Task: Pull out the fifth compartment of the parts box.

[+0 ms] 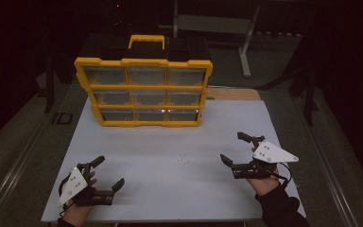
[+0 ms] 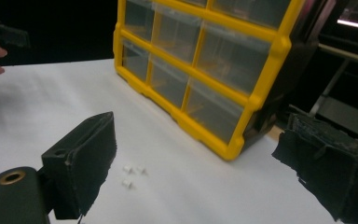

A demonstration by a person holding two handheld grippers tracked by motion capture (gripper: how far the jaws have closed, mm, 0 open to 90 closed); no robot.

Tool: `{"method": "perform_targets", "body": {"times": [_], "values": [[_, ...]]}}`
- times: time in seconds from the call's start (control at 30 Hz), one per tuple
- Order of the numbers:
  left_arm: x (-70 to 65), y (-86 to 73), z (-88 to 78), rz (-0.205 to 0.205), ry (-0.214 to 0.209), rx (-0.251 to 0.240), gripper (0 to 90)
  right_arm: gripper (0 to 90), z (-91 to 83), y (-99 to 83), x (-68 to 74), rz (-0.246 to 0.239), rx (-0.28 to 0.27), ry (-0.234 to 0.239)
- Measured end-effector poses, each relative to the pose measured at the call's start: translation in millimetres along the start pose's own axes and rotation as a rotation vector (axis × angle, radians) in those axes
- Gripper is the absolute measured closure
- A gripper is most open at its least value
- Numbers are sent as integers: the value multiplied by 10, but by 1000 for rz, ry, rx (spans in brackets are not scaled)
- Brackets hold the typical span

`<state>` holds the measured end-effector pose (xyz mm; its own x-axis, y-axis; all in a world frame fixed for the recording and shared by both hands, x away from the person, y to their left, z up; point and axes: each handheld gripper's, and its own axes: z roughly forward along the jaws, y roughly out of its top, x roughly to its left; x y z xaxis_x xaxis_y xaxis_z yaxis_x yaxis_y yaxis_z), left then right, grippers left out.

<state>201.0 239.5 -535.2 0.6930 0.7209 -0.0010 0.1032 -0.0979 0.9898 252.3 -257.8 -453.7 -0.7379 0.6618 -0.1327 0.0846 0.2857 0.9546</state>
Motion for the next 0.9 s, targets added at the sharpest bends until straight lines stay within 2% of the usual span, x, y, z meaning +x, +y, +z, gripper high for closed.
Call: {"method": "perform_targets", "body": {"times": [0.27,0.67,0.9], "values": [[-2,1,0,4,-2,3,0,99,156,238,-58,-49,-3,24],[-3,2,-3,6,-6,1,0,99,423,451,-103,-57,-4,58],[-4,1,-2,6,-7,1,0,98,599,673,-78,-115,-13,67]]}}
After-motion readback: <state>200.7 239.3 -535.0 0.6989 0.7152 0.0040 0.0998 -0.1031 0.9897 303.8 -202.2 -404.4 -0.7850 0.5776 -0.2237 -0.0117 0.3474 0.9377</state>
